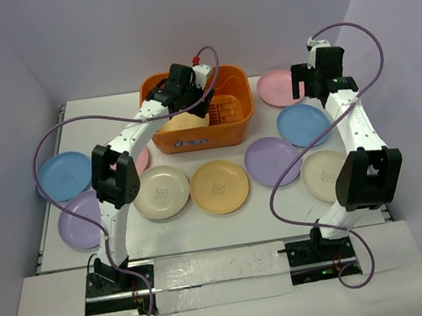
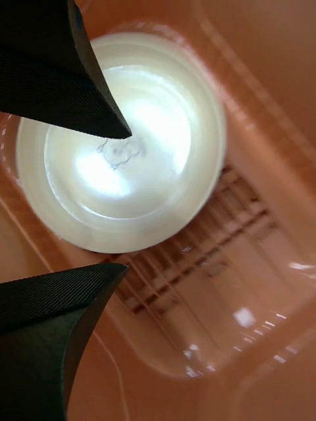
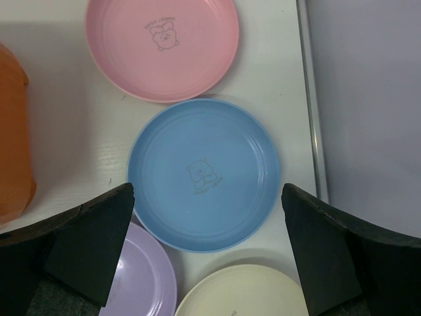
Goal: Place the plates into the plastic bin on the countertop
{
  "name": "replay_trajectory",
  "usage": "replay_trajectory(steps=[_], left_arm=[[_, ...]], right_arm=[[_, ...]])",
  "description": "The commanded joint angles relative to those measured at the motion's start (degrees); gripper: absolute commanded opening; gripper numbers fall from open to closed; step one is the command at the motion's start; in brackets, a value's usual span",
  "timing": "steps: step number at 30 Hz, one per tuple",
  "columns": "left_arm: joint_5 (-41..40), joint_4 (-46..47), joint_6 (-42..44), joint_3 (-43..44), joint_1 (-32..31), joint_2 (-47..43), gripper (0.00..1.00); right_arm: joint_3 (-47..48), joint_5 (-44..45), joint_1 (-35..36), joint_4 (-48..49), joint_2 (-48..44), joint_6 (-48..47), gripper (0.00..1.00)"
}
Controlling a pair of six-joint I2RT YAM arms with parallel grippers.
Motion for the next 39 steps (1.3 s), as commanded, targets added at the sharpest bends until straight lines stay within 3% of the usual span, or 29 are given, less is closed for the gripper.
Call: replay_trajectory(steps=[1, 8, 13, 19, 24, 29, 34, 39], left_arm=[[2.47, 6.57, 0.89, 3.09, -0.52, -5.77, 0.83], [0.36, 20.14, -4.83, -0.51, -0.58, -17.2, 0.97], [-4.59, 22.91, -5.25, -1.33, -0.42, -21.71, 0.99], [-8.39, 25.38, -4.08, -7.67, 0.56, -28.86, 0.99], [-11.01, 22.31, -3.59, -10.17, 2.76, -32.32, 0.99], [-13.2, 16.7, -9.38, -9.91, 7.31, -32.49, 0.99], [-14.95, 17.57, -6.58, -14.99, 7.66, -35.3, 0.99], [-15.31, 17.15, -4.29, -17.1, 7.66, -36.45, 0.99]], right_arm=[[2.19, -1.2, -0.69, 0.78, -1.2, 2.44, 1.0], [8.88, 0.12, -3.21, 0.37, 7.13, 12.47, 0.95], [18.04, 2.43, -5.54, -1.74, 16.99, 20.43, 0.92], [29.75, 1.42, -7.19, -4.51, 29.52, 22.74, 0.87], [37.39, -0.33, -7.88, -4.42, 38.63, 23.43, 0.84], [42.57, -2.61, -7.97, -3.72, 44.78, 22.56, 0.78], [50.46, -6.12, -8.15, -6.59, 51.36, 23.42, 0.74], [49.19, -7.87, -7.97, -8.25, 51.65, 23.52, 0.65]])
